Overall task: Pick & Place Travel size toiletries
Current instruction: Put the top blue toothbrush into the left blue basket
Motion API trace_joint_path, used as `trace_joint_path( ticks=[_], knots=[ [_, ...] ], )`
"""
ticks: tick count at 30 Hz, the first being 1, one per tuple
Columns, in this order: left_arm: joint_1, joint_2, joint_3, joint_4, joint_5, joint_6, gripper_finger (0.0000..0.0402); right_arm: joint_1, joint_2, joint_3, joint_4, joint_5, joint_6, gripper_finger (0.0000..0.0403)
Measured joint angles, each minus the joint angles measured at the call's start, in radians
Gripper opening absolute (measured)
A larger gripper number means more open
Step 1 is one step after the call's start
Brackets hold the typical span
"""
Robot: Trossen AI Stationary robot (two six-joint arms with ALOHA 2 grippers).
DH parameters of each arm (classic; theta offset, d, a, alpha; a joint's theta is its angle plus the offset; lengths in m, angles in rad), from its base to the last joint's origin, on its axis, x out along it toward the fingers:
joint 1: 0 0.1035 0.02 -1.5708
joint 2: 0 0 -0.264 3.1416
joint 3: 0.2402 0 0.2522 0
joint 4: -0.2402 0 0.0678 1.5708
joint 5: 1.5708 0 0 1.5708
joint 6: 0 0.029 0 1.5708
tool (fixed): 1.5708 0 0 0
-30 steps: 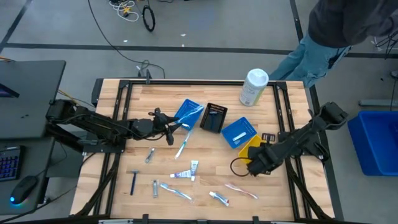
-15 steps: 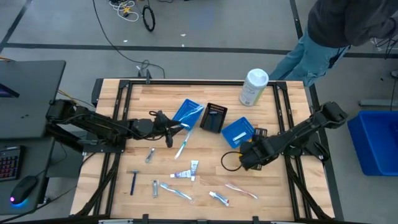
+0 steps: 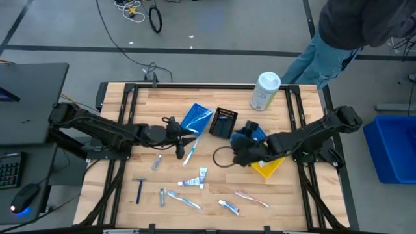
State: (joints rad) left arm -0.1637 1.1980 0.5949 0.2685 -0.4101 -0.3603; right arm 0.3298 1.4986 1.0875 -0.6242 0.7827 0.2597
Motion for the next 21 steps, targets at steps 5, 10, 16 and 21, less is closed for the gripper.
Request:
trace_joint_path(
  ticks=[5, 10, 16, 21],
  knots=[
    [-0.031, 0.005, 0.029, -0.033, 0.005, -0.004, 0.0146, -0.055, 0.0, -0.013, 0.16, -0.045, -0.114, 0.0225],
    [-0.053, 0.07, 0.107, -0.081, -0.003, 0.068, 0.0146, -0.101, 0.0, -0.013, 0.173, -0.185, -0.128, 0.0207],
    [-0.052, 0.181, 0.329, -0.352, 0.008, 0.165, 0.0146, -0.127, 0.0, -0.013, 0.17, -0.236, -0.129, 0.0188],
    [-0.063, 0.292, 0.507, -0.62, 0.014, 0.052, 0.0146, -0.135, 0.0, -0.013, 0.143, -0.236, -0.131, 0.0177]
  ],
)
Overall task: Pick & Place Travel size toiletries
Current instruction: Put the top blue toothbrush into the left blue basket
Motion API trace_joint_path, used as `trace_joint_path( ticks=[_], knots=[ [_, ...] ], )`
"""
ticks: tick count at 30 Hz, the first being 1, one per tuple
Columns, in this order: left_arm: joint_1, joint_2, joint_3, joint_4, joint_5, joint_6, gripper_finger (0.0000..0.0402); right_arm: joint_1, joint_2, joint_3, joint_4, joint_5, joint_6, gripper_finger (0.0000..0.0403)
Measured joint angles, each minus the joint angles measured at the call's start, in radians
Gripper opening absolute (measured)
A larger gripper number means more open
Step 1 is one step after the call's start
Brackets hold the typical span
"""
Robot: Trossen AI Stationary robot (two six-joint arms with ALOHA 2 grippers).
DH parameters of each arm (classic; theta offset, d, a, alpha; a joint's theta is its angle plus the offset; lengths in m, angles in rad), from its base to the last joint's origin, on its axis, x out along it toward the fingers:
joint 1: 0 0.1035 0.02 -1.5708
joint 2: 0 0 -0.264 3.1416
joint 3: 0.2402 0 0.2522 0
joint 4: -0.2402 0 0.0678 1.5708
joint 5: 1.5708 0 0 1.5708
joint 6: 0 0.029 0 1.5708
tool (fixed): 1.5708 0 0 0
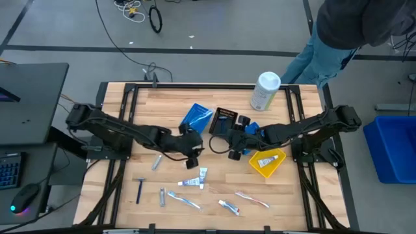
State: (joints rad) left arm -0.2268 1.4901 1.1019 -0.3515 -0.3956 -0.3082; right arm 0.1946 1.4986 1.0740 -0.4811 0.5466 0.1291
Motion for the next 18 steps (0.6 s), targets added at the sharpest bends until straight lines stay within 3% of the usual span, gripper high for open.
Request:
trace_joint_path(
  ticks=[4, 8, 18],
  knots=[
    [0.001, 0.091, 0.041, -0.109, 0.068, -0.154, 0.0146, -0.005, 0.0, 0.0, -0.048, 0.0, -0.015, 0.017],
    [0.002, 0.17, 0.041, -0.184, 0.124, -0.209, 0.0147, -0.006, 0.0, 0.0, -0.122, 0.001, 0.005, 0.0164],
    [0.052, 0.264, 0.04, -0.203, 0.052, -0.293, 0.0188, -0.006, 0.0, -0.001, -0.162, 0.0, 0.024, 0.015]
  ],
)
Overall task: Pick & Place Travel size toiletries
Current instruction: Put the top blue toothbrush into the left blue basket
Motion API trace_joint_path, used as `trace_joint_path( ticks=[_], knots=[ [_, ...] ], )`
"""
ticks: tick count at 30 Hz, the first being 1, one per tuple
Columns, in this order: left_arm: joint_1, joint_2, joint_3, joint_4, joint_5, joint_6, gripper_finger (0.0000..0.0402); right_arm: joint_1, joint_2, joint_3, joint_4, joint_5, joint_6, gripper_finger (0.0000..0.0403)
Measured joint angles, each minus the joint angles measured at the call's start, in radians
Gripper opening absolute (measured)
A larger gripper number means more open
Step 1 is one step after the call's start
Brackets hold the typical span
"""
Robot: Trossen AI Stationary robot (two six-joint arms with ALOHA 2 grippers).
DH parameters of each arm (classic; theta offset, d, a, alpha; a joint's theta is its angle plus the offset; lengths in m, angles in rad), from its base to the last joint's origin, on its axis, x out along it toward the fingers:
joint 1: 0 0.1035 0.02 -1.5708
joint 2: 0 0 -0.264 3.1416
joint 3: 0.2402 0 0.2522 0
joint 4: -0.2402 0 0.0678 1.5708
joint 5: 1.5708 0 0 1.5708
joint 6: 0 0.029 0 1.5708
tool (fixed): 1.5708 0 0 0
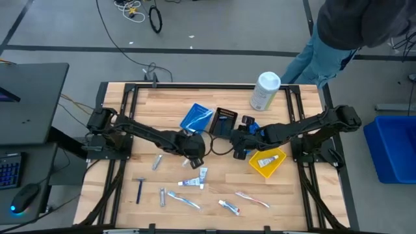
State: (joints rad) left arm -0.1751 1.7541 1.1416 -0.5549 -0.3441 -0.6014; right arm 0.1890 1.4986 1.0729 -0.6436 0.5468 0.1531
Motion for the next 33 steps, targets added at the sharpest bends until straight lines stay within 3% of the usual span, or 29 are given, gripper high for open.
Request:
trace_joint_path(
  ticks=[9, 19, 24, 33],
  knots=[
    [0.033, 0.0, -0.082, 0.006, 0.044, -0.217, 0.0233, 0.0, 0.0, 0.0, -0.007, 0.0, 0.007, 0.0156],
    [0.031, -0.001, -0.213, 0.168, 0.105, -0.3, 0.0222, 0.0, 0.0, 0.0, -0.004, 0.0, 0.007, 0.0167],
    [0.031, -0.003, -0.224, 0.167, 0.103, -0.298, 0.0182, 0.0, 0.0, 0.0, -0.003, 0.0, 0.007, 0.016],
    [0.031, -0.002, -0.191, 0.163, 0.119, -0.304, 0.0056, 0.0, 0.0, 0.0, -0.004, 0.0, 0.007, 0.0145]
  ],
)
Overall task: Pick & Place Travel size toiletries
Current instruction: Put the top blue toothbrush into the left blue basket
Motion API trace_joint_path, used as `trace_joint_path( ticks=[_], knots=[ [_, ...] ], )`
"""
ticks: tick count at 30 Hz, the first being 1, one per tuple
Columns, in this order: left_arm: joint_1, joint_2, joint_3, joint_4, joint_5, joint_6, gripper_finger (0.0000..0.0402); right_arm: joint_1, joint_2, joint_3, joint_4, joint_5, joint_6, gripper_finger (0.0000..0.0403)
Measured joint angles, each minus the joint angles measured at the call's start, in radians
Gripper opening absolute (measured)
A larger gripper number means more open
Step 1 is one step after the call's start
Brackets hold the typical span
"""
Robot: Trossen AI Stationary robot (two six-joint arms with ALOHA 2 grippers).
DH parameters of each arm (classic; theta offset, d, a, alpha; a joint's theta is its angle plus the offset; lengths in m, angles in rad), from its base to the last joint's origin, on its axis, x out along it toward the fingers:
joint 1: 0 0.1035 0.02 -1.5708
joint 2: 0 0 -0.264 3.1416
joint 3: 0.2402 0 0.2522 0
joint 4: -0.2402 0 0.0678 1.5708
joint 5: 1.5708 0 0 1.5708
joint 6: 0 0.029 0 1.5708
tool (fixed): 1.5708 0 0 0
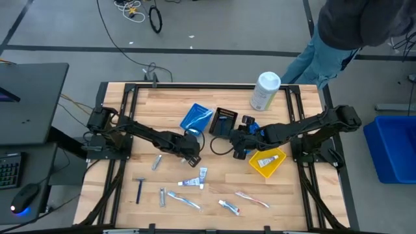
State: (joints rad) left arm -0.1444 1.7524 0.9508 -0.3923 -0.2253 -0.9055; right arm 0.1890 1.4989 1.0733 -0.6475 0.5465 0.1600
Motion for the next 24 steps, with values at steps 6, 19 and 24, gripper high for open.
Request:
trace_joint_path(
  ticks=[6, 19, 24],
  knots=[
    [0.0, -0.051, 0.1, -0.142, -0.033, 0.057, 0.0008, 0.0, 0.0, 0.0, -0.027, 0.0, 0.0, 0.015],
    [0.034, -0.096, 0.393, -0.437, -0.25, 0.203, 0.0004, 0.0, 0.0, 0.0, -0.038, 0.0, 0.016, 0.0161],
    [0.079, -0.096, 0.394, -0.414, -0.408, 0.209, 0.0005, 0.0, 0.0, 0.0, -0.037, 0.0, 0.016, 0.0152]
  ],
)
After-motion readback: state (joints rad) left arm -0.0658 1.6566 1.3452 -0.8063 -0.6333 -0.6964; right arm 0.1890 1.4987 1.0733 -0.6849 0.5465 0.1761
